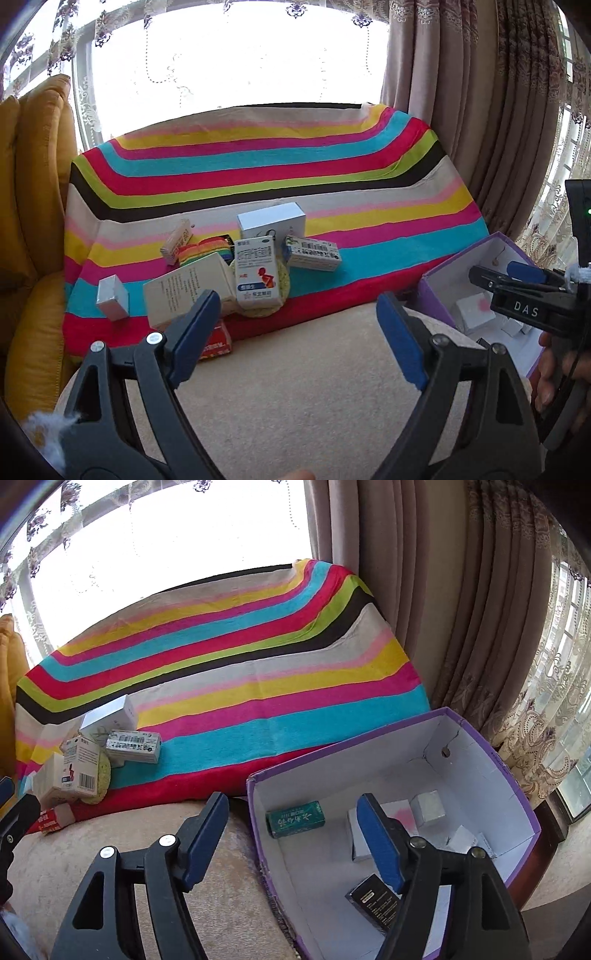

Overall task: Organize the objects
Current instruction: 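Carry both white boxes into the purple box and open both tools, then grasp the small silver-white box with the left tool while the right tool grasps the white medicine box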

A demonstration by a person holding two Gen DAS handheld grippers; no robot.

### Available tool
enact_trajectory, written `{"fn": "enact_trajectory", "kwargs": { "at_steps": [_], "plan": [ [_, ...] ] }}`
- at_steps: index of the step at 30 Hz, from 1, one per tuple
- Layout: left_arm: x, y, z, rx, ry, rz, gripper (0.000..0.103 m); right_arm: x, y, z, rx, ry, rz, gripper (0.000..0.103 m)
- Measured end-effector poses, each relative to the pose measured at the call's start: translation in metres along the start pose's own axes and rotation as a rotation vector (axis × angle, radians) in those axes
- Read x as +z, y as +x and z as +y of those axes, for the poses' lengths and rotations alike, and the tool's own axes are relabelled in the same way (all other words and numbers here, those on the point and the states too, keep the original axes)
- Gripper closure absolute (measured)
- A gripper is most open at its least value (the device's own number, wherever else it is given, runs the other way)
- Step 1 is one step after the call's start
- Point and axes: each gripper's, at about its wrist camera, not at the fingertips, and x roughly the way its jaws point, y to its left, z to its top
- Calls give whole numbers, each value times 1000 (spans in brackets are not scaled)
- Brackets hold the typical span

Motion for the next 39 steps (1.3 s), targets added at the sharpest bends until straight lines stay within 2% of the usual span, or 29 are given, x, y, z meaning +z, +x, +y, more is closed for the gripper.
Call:
{"fn": "enact_trajectory", "kwargs": {
  "at_steps": [3, 8, 13, 18, 19, 24, 30, 33, 35, 36, 39],
  "plan": [
    [-8, -11, 36, -40, -51, -12, 15, 0, -3, 34, 53, -64, -8, 26],
    [-17, -16, 82, 18, -109, -12, 15, -1, 0, 86, 135, -146, 5, 26],
    [-21, -6, 132, 62, -234, 19, 15, -3, 6, 127, 201, -214, 22, 26],
    [-18, 16, 177, 168, -365, 74, 19, 0, 15, 154, 238, -239, 39, 26],
    [-17, 23, 184, 179, -386, 87, 22, 1, 16, 158, 242, -241, 40, 26],
    [-13, 62, 214, 227, -473, 169, 24, 6, 26, 176, 259, -248, 48, 26],
    [-9, 109, 225, 296, -441, 271, 25, 6, 39, 197, 266, -273, 68, 26],
    [-9, 127, 228, 311, -428, 315, 34, 6, 43, 204, 271, -285, 75, 26],
    [-10, 134, 228, 301, -423, 326, 50, 7, 44, 208, 275, -295, 75, 26],
    [-11, 137, 227, 303, -419, 331, 62, 7, 45, 210, 272, -301, 74, 26],
    [-14, 133, 225, 285, -416, 305, 64, 7, 52, 216, 262, -314, 86, 26]
  ]
}}
